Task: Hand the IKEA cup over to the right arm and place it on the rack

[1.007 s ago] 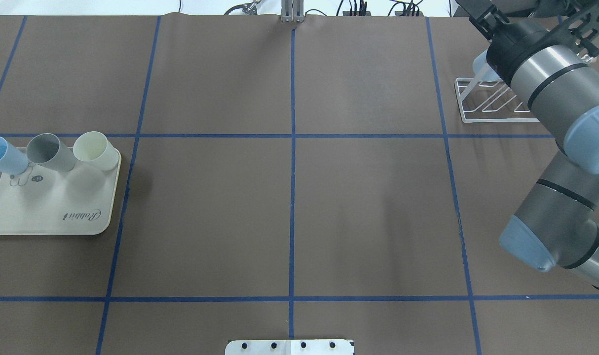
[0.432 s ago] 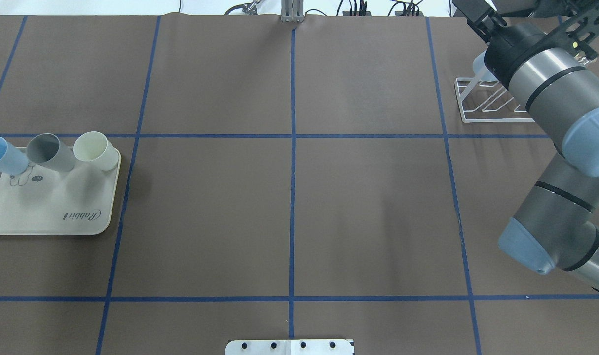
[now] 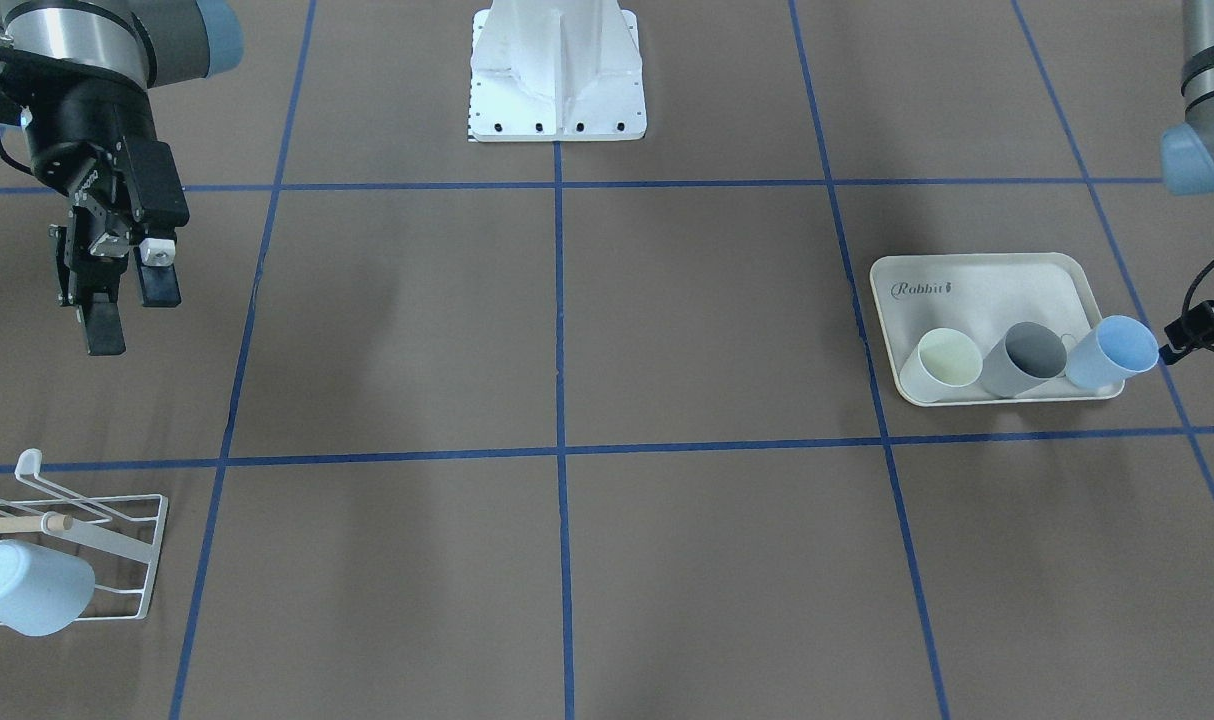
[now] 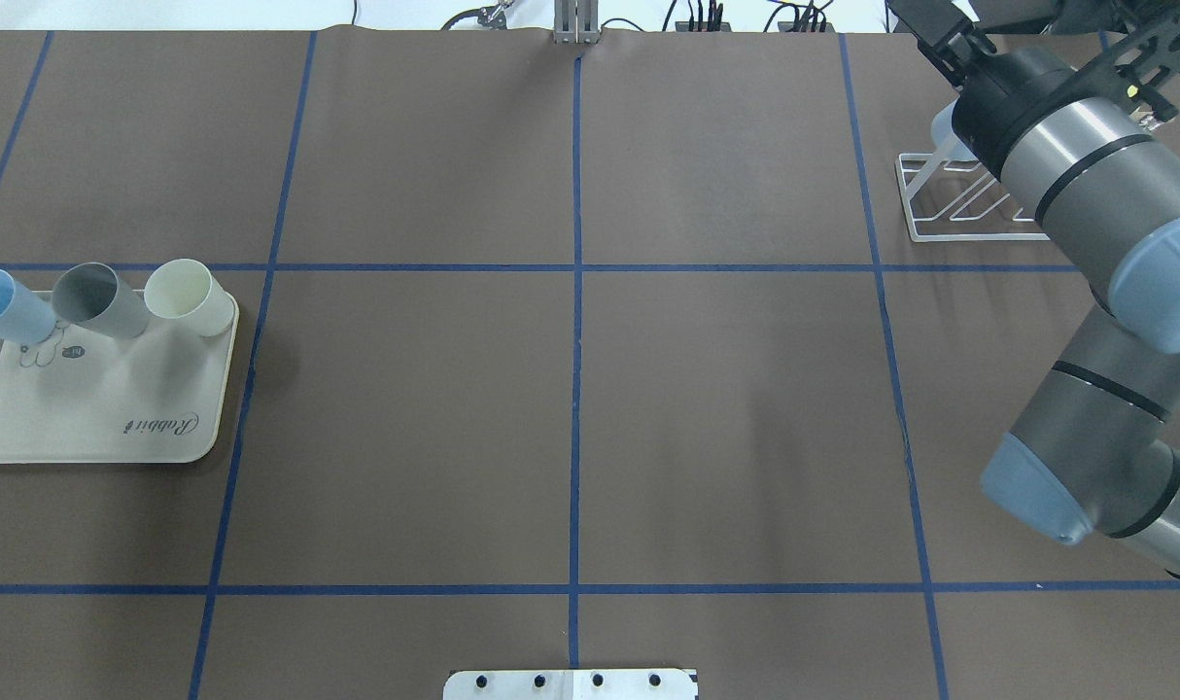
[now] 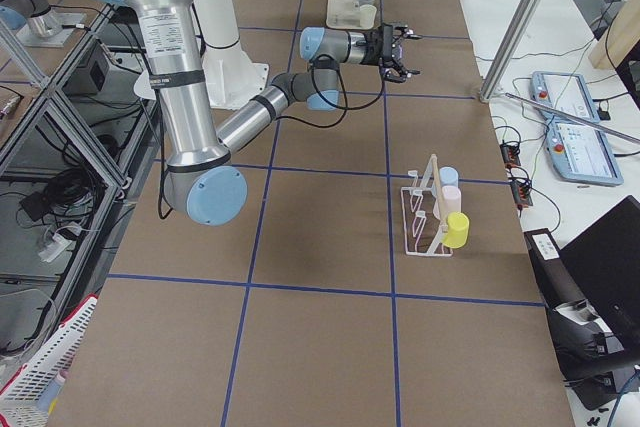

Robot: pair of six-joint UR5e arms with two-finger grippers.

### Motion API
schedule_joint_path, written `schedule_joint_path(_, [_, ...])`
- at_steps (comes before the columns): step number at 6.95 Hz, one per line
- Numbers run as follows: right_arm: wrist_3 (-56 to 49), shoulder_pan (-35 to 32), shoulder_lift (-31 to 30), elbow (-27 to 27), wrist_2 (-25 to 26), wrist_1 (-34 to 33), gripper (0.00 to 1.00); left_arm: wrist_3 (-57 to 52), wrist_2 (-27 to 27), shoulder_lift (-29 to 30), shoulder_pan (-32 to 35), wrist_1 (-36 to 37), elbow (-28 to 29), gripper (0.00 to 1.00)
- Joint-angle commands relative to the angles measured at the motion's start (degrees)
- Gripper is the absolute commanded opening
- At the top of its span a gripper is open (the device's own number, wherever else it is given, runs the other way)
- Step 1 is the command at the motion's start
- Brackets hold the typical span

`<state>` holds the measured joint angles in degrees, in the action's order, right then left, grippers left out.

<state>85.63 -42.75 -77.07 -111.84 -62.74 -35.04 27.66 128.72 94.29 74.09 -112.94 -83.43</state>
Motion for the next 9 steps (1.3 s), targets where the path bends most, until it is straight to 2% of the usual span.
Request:
schedule_joint_path(1, [0.0,0.2,0.0,0.1,0.0,0.1,1.00,0.1,1.7,0.1,-0.3,0.0,0.5,1.00])
schedule_joint_path(4, [0.0,0.3,0.0,0.1,0.0,0.1,1.00,0.3,4.3,-0.2,-0.7,0.0,0.7,1.00])
schedule_joint_path(8, [0.0,0.6,0.0,0.2,0.0,0.1,1.00,0.1,4.3,-0.4,-3.6,-1.1,2.8,0.99])
schedule_joint_path(9, [0.0,0.6,0.0,0.2,0.0,0.1,0.99,0.1,4.3,-0.4,-3.9,-2.0,3.4,0.70])
